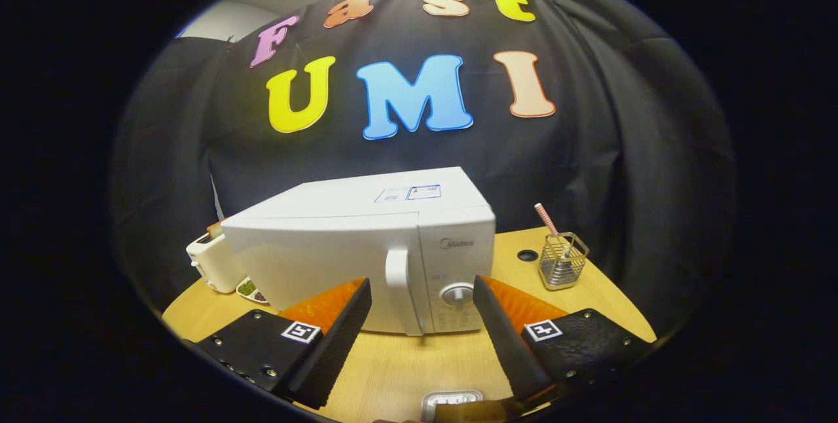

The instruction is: Open the microwave, put the food inside, and close the microwave door.

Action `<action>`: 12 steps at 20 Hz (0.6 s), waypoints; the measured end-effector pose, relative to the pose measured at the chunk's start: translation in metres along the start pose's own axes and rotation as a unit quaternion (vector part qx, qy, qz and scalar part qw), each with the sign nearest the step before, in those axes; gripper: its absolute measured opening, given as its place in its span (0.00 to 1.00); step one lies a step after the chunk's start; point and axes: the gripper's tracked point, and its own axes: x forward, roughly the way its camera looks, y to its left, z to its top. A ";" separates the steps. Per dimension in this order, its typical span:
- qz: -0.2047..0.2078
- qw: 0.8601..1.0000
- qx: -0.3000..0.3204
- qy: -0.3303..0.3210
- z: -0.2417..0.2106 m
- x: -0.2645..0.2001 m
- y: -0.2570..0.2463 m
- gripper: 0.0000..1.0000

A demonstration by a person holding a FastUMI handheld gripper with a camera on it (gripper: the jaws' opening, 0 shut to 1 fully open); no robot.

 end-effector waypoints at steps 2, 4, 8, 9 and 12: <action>-0.015 1.000 -0.004 -0.006 -0.010 0.019 -0.001 0.93; -0.026 1.000 -0.008 -0.012 -0.019 0.036 -0.001 0.87; -0.045 0.998 -0.028 -0.023 -0.030 0.053 0.006 0.71; -0.043 0.998 -0.037 -0.027 -0.031 0.059 0.008 0.56; -0.055 0.995 -0.061 -0.054 -0.031 0.072 0.007 0.34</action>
